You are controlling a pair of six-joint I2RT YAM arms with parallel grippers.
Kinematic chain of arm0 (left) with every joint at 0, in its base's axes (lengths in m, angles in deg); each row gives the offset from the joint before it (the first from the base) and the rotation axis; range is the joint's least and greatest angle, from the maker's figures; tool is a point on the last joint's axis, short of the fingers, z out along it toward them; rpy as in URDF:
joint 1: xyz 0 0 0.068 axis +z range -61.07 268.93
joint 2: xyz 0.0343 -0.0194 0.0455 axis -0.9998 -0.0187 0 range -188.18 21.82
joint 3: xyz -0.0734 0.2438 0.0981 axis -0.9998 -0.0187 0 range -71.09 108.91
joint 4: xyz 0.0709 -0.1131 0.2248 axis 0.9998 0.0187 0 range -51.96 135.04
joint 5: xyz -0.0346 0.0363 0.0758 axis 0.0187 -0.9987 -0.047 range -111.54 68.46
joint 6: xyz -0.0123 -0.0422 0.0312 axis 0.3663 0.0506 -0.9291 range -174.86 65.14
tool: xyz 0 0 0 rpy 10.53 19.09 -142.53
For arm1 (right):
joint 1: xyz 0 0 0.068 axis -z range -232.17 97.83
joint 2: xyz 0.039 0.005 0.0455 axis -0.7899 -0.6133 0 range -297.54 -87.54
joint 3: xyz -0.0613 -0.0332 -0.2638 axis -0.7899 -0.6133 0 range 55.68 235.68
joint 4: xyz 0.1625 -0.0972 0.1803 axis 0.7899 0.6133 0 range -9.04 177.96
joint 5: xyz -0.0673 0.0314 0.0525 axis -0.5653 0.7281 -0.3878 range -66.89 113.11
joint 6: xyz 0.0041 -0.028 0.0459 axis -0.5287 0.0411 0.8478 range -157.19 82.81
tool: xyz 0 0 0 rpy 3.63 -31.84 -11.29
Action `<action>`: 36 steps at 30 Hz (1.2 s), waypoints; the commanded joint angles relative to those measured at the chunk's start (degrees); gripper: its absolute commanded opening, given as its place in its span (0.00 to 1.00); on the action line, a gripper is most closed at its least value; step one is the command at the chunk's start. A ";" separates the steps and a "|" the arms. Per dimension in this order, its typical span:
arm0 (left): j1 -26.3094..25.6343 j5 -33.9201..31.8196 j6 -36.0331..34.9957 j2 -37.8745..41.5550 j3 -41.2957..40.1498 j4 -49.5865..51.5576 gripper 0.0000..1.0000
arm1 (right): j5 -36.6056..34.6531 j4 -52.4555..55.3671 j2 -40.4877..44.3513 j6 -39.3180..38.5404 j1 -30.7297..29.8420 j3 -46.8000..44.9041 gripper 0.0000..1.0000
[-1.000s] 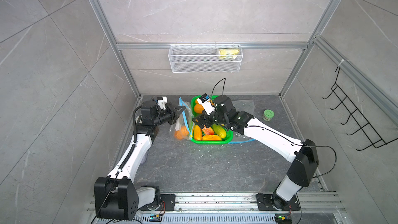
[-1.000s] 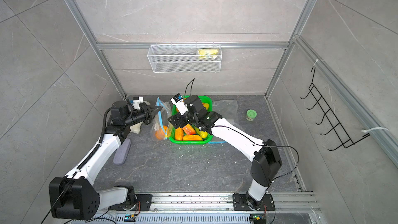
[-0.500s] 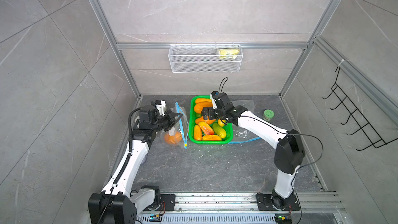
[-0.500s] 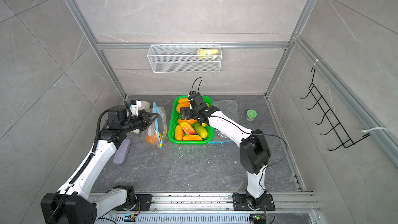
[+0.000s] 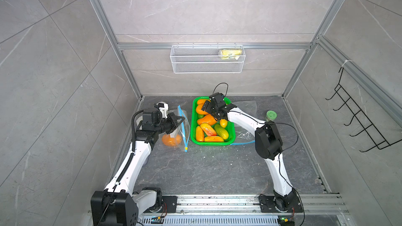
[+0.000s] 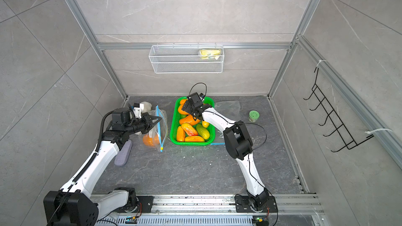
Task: Place the mango in a zip-top bag and seal the zipper
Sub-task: Pick up the mango from the basket.
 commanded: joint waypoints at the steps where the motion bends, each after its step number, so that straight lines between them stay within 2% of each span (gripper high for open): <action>1: 0.09 0.60 -1.04 -0.22 0.21 -2.03 0.00 | -2.43 3.41 -4.74 6.24 0.32 5.88 0.99; 4: 0.09 0.76 -1.18 -0.72 0.63 -1.81 0.00 | -0.73 1.74 -7.78 7.81 0.47 9.19 0.99; 9: 0.09 1.03 -1.59 -1.48 1.34 -1.26 0.00 | 1.85 5.76 -13.43 8.59 0.94 17.50 1.00; 13: 0.09 1.13 -1.75 -2.08 1.86 -1.30 0.00 | 4.44 3.54 -13.00 6.00 0.89 16.02 0.84; 18: 0.09 1.16 -0.28 -2.55 2.45 -2.17 0.00 | 4.58 -3.23 -5.37 1.40 0.74 6.31 0.51; 20: 0.09 1.08 0.70 -2.71 2.64 -2.63 0.00 | 3.89 -4.60 -2.18 -0.80 0.62 3.04 0.42; 24: 0.00 0.44 2.53 -2.65 2.99 -3.53 0.00 | 3.61 -7.76 3.99 -4.34 0.62 -3.40 0.34; 29: -1.24 -2.31 5.19 -2.20 3.33 -3.71 0.00 | 7.03 -16.45 12.89 -7.82 0.63 -12.61 0.23; 32: -2.47 -3.39 6.74 -2.57 4.00 -3.89 0.00 | 8.58 -26.66 19.71 -9.74 0.38 -21.61 0.19; 36: -4.37 -4.31 8.15 -4.03 6.42 -3.89 0.00 | 10.55 -48.07 31.27 -12.00 -1.26 -37.11 0.11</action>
